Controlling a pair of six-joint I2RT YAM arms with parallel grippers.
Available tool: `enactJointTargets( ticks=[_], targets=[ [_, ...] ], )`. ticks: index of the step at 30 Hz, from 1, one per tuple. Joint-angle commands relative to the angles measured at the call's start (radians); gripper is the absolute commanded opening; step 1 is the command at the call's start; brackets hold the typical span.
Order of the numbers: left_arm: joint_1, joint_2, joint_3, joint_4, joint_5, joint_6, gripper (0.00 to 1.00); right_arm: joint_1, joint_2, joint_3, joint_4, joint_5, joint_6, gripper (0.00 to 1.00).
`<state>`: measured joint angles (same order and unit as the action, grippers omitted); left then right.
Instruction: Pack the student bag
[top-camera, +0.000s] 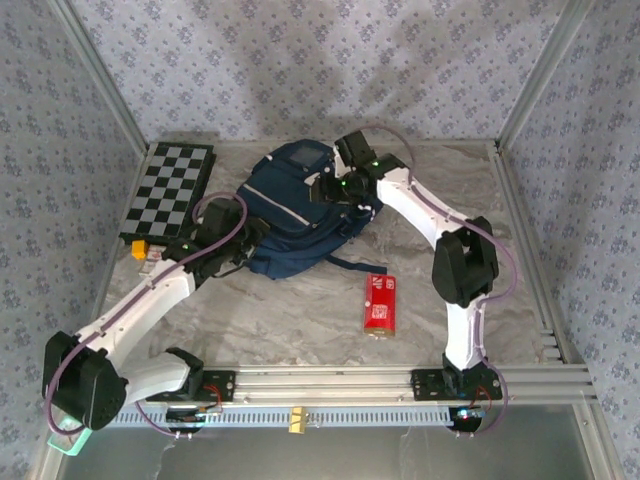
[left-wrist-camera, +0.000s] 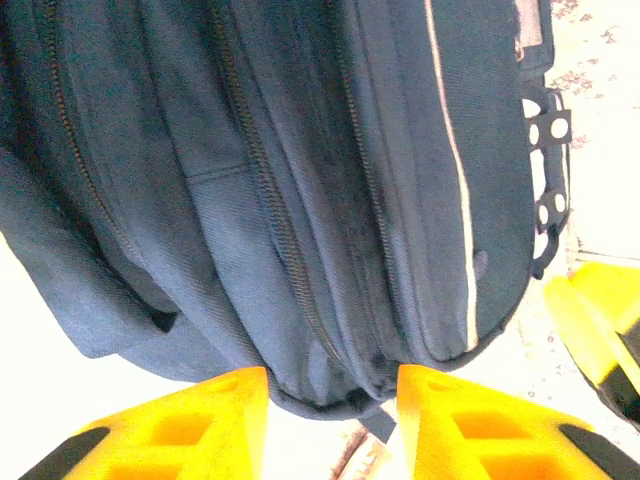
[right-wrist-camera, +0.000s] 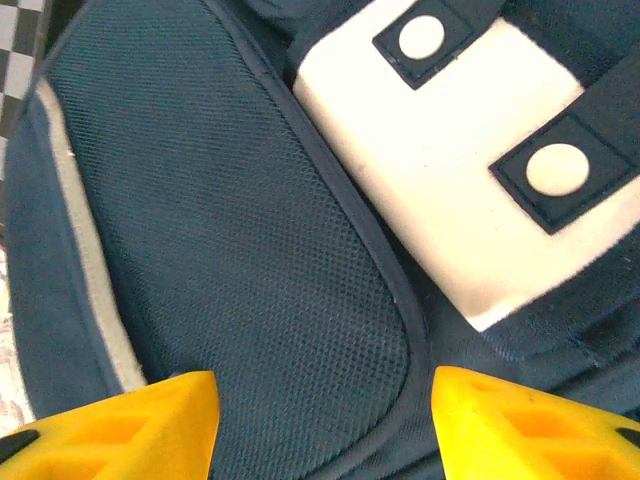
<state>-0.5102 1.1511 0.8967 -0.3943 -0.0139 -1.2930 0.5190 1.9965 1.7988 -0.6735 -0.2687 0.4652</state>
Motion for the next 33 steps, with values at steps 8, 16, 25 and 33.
enactJointTargets(
  ticks=[8,16,25,33],
  targets=[
    [0.001,0.191,0.163,0.029,0.025,0.138,0.49,-0.008,0.160,0.162,-0.109,-0.055,-0.029,0.56],
    [0.008,0.274,0.200,-0.010,-0.044,0.188,0.61,-0.016,0.122,0.141,-0.072,-0.083,-0.016,0.05],
    [0.008,0.373,0.278,0.100,-0.062,0.335,0.78,-0.061,-0.088,-0.035,0.118,-0.044,0.123,0.00],
    [-0.036,0.346,0.347,0.042,-0.086,0.449,0.96,-0.076,-0.255,-0.215,0.225,0.078,0.302,0.00]
  ],
)
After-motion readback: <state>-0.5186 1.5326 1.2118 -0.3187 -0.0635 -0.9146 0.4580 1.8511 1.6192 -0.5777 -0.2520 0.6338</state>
